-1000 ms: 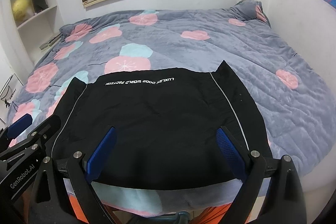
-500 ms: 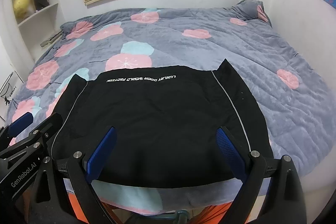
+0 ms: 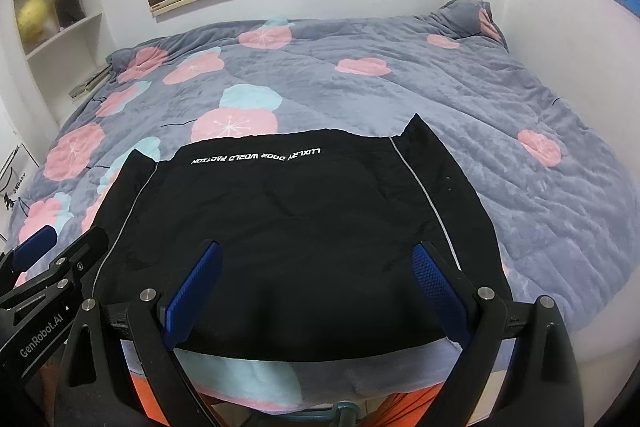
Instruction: Fold large clothes
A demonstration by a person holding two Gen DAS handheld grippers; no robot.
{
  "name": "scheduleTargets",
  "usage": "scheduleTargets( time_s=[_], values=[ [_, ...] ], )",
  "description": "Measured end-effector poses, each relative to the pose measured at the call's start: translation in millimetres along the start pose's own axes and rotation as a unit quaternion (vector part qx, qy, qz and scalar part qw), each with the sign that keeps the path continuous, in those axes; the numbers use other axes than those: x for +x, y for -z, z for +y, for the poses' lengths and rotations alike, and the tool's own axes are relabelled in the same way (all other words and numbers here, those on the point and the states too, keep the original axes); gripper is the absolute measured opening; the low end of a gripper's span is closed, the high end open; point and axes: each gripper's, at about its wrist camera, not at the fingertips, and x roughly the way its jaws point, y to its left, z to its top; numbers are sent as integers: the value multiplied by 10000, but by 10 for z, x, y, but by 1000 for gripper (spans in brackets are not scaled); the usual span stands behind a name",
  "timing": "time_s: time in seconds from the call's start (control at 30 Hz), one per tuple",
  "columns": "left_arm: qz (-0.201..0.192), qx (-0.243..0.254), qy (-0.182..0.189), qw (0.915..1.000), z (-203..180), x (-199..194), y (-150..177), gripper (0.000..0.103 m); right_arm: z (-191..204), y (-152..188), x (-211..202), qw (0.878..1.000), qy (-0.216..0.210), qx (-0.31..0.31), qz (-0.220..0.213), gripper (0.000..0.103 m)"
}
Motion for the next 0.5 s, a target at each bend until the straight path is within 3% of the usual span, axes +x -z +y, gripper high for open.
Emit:
scheduleTargets(
  time_s=[0.5],
  values=[
    [32,39,-7,10000,-21,11,-1,79,17,-5,-12,10000,15,-27,3,97]
  ],
)
